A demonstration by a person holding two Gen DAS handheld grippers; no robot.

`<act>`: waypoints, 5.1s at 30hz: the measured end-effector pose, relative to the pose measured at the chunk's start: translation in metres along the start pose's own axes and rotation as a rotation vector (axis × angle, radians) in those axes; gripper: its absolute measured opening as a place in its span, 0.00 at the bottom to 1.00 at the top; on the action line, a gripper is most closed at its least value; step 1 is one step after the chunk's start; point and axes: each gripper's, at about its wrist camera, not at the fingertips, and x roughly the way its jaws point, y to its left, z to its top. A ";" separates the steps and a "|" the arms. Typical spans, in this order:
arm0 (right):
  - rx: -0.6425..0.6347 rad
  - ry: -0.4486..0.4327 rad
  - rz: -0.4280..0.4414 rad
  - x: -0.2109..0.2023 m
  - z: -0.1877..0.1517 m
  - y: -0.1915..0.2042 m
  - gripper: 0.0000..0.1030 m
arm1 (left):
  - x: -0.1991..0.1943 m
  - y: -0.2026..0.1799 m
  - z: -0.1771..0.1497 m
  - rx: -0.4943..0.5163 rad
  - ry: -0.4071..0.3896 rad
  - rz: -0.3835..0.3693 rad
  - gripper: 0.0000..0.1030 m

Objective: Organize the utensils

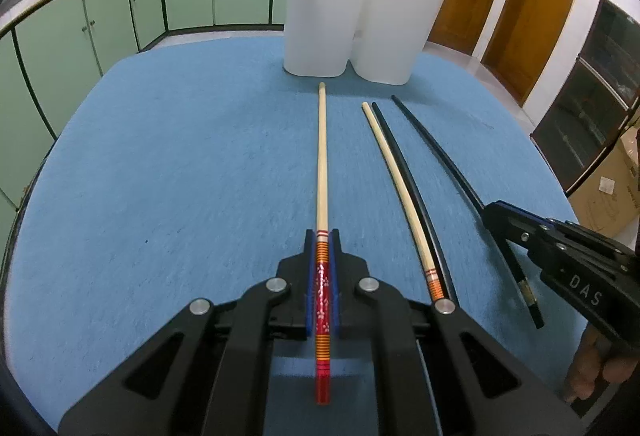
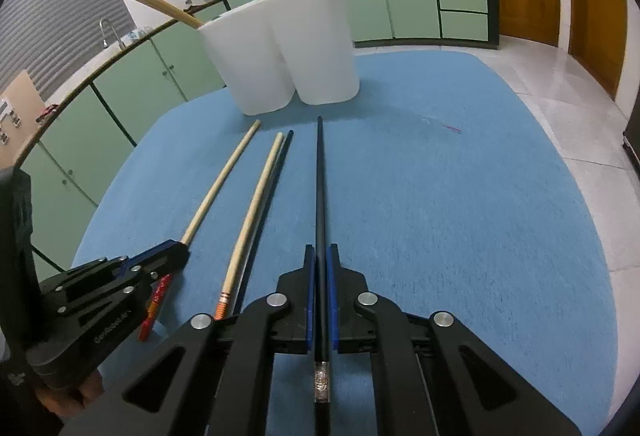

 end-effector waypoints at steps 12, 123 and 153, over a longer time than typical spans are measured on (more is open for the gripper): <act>-0.068 -0.044 0.017 -0.044 -0.025 -0.001 0.13 | -0.029 0.004 -0.029 0.024 -0.018 -0.004 0.30; -0.227 -0.555 0.116 -0.173 0.264 0.050 0.06 | -0.205 -0.048 0.203 0.131 -0.728 -0.047 0.05; -0.118 -0.475 0.068 -0.125 0.150 0.007 0.43 | -0.135 -0.020 0.123 0.131 -0.610 -0.027 0.53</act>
